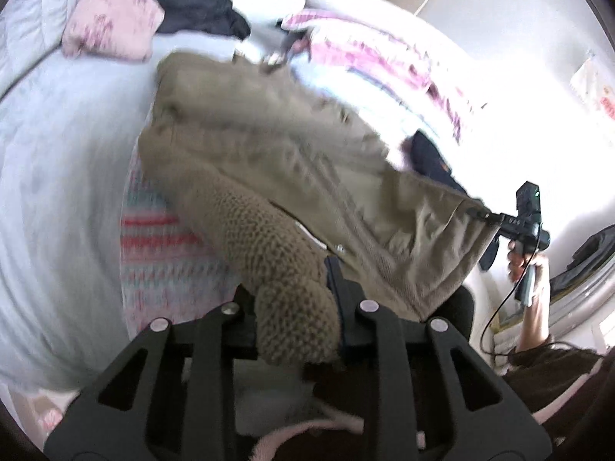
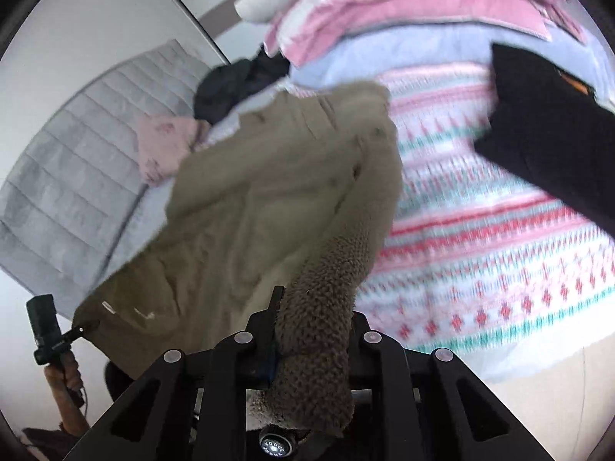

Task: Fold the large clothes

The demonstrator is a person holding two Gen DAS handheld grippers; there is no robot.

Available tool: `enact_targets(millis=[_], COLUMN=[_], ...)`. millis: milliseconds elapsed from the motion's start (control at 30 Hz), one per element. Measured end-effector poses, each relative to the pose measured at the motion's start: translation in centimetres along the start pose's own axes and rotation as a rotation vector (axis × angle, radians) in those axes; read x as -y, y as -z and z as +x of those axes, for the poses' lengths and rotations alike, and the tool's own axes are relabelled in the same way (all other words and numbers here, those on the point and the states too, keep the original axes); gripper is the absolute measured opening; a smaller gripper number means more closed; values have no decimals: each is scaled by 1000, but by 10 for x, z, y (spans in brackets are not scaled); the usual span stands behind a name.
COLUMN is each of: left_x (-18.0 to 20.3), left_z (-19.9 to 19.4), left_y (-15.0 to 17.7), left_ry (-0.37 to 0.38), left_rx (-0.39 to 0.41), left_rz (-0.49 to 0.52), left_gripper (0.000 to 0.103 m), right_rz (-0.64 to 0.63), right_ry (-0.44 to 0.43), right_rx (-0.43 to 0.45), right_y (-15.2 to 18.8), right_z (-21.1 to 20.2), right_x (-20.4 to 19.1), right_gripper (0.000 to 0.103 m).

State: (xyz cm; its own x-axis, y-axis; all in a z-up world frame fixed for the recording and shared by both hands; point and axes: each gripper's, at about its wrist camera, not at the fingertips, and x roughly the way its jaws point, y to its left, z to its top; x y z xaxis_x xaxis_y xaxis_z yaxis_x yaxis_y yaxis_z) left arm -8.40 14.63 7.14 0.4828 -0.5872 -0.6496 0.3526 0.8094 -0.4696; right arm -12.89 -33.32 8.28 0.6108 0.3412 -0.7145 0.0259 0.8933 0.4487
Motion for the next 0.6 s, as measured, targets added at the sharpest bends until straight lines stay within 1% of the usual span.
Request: enact_targets(millis=[33, 100, 233, 300, 400, 500, 533, 600], left_x=[2, 2, -1, -12, -33, -58, -64, -83], left_z=[-1, -4, -2, 0, 13, 33, 37, 60], left_y=[-6, -30, -77, -107, -151, -190, -196, -220], left_ry=[5, 17, 19, 25, 10, -3, -1, 0], left_rx=[15, 62, 153, 199, 250, 276, 282, 284], left_rz=[2, 12, 14, -16, -66, -112, -125, -150], left_gripper=[27, 27, 27, 27, 27, 27, 28, 28], right_rz=[-1, 4, 26, 52, 98, 154, 164, 166], right_ry=[-4, -21, -39, -48, -67, -84, -87, -67], right_rx=[16, 57, 155, 203, 249, 285, 288, 289], right_y=[-8, -26, -67, -90, -120, -155, -165, -187], right_z=[1, 0, -2, 1, 11, 32, 40, 62], right_x=[-6, -18, -23, -21, -13, 2, 4, 7], right_gripper=[21, 21, 21, 21, 21, 21, 21, 21])
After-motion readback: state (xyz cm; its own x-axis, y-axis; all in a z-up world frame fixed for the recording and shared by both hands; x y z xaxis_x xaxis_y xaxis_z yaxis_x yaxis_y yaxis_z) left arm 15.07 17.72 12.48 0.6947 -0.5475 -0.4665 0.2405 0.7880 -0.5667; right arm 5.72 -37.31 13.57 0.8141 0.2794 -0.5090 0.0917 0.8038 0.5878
